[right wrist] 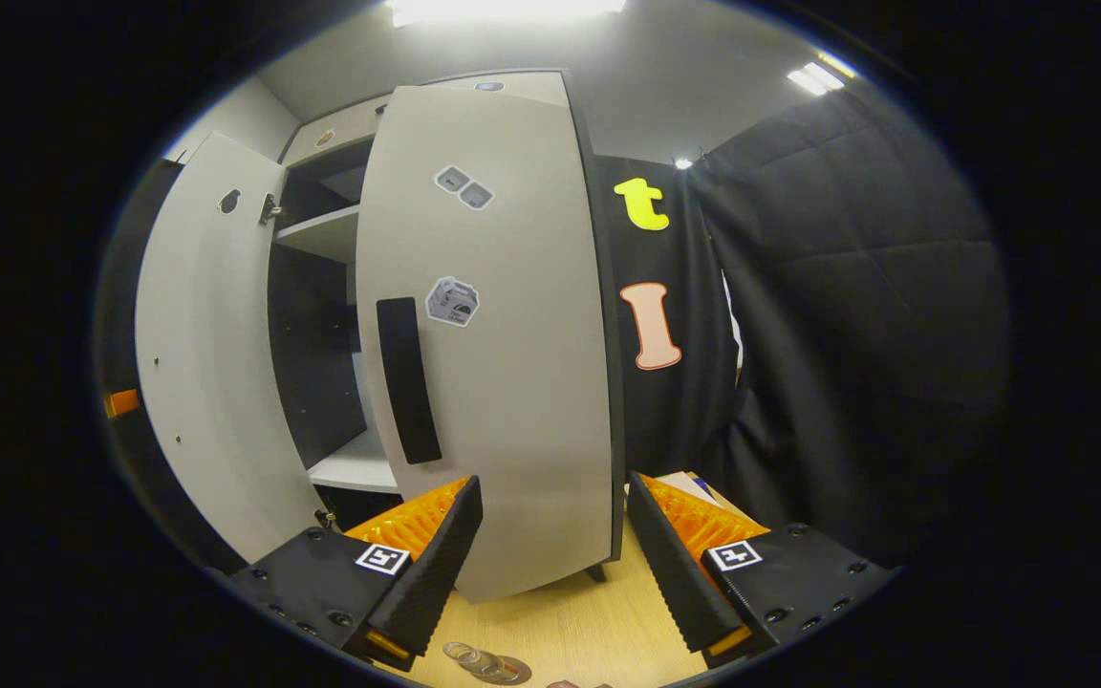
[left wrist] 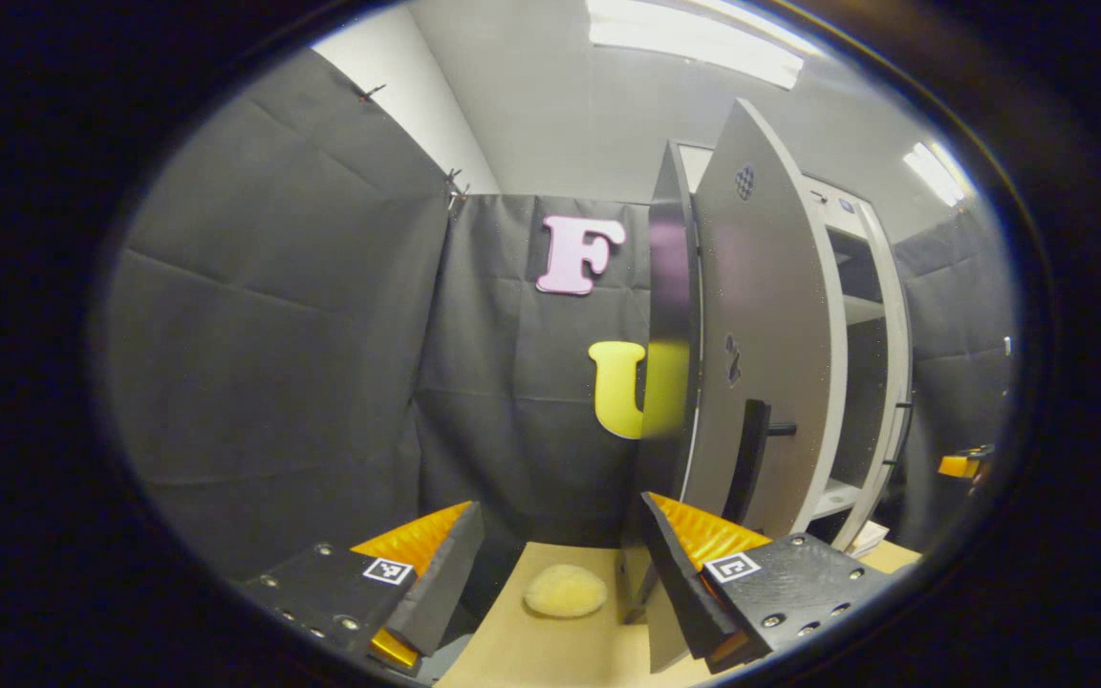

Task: Grasp the bottle in the cabinet with the left hand and place it on the coaster, then close the right door with the right hand and the left door with the left hand.

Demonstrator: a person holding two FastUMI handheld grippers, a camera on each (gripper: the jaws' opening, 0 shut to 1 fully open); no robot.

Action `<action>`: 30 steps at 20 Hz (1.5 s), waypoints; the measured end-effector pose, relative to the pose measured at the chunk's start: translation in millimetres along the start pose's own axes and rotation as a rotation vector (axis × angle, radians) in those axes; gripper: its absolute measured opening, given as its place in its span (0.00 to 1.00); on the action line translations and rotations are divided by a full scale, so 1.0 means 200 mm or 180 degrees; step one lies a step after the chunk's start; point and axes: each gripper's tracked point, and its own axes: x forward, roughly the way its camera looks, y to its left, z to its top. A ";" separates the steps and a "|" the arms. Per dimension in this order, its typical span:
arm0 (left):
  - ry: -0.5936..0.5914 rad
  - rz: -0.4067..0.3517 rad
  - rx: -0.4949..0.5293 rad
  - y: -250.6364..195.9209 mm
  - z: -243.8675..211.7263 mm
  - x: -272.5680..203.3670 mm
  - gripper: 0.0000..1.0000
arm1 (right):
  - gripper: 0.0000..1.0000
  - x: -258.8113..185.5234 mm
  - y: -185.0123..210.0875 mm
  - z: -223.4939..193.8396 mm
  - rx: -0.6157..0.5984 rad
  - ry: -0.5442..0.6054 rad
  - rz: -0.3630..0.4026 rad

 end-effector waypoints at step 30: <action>0.0239 -0.0385 0.0318 -0.68 -0.01 0.36 0.99 | 0.98 0.03 -0.40 -0.15 0.0101 0.0228 -0.0410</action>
